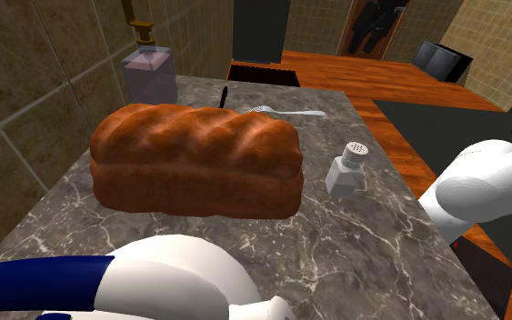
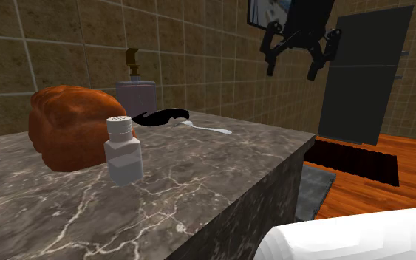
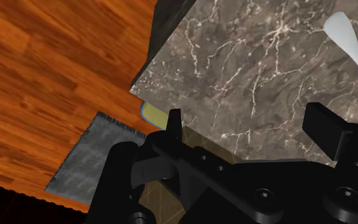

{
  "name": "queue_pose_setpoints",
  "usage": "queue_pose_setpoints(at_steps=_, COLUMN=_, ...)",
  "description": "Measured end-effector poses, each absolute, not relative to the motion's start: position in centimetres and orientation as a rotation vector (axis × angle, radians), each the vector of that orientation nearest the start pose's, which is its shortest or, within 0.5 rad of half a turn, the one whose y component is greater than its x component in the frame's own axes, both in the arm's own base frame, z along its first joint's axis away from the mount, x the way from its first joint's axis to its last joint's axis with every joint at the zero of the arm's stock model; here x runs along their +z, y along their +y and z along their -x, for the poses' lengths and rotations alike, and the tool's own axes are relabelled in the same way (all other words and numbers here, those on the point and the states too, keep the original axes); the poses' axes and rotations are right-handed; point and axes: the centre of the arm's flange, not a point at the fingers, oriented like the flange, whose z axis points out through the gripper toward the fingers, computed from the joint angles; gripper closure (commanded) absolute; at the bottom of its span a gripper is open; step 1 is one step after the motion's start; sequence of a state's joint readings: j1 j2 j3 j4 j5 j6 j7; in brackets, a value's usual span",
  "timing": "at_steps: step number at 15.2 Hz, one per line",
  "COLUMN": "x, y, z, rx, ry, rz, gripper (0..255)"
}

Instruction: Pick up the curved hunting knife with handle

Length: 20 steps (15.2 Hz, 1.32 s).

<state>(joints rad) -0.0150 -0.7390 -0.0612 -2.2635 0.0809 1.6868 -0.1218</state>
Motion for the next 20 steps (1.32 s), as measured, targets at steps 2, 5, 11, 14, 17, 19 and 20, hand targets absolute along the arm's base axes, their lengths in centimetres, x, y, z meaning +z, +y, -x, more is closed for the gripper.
queue_pose_setpoints(at_steps=2, x=62.9, y=-1.8, z=-33.2, rx=-0.258, ry=-0.067, rz=3.025, gripper=0)
queue_pose_setpoints(at_steps=5, x=62.3, y=1.8, z=-33.6, rx=-0.247, ry=0.035, rz=3.039, gripper=0)
queue_pose_setpoints(at_steps=11, x=60.7, y=9.6, z=-36.2, rx=-0.218, ry=0.284, rz=3.056, gripper=0)
queue_pose_setpoints(at_steps=14, x=59.8, y=13.8, z=-37.6, rx=-0.203, ry=0.408, rz=3.057, gripper=0)
queue_pose_setpoints(at_steps=17, x=58.7, y=17.0, z=-39.5, rx=-0.188, ry=0.537, rz=3.053, gripper=0)
queue_pose_setpoints(at_steps=19, x=57.9, y=19.5, z=-40.9, rx=-0.178, ry=0.620, rz=3.048, gripper=0)
queue_pose_setpoints(at_steps=20, x=57.5, y=20.7, z=-41.7, rx=-0.172, ry=0.663, rz=3.044, gripper=0)
